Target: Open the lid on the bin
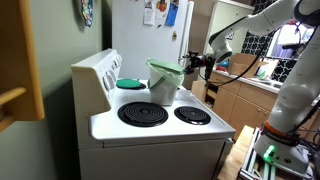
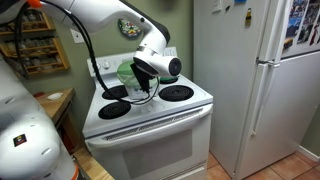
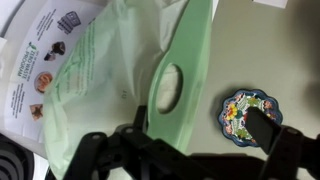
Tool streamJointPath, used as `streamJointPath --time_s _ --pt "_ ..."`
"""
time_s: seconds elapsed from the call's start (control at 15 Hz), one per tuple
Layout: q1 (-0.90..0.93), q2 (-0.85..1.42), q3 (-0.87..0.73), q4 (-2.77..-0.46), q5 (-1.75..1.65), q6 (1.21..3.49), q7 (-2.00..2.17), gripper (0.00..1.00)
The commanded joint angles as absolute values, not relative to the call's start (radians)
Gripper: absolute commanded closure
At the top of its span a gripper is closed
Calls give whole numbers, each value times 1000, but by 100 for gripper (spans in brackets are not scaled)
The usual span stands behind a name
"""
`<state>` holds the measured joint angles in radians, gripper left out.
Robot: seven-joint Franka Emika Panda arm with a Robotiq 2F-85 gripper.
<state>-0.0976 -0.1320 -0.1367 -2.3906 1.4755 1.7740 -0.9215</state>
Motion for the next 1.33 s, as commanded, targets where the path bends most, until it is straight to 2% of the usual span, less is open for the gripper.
streamJointPath --time_s 0.0,0.67,1.27 --pt "-117 -197 -131 -2423 1471 1770 -890 0" --pt "-121 -244 -121 -2375 1458 1802 -829 0" --pt "-105 -212 -85 -2188 1432 1878 -837 0"
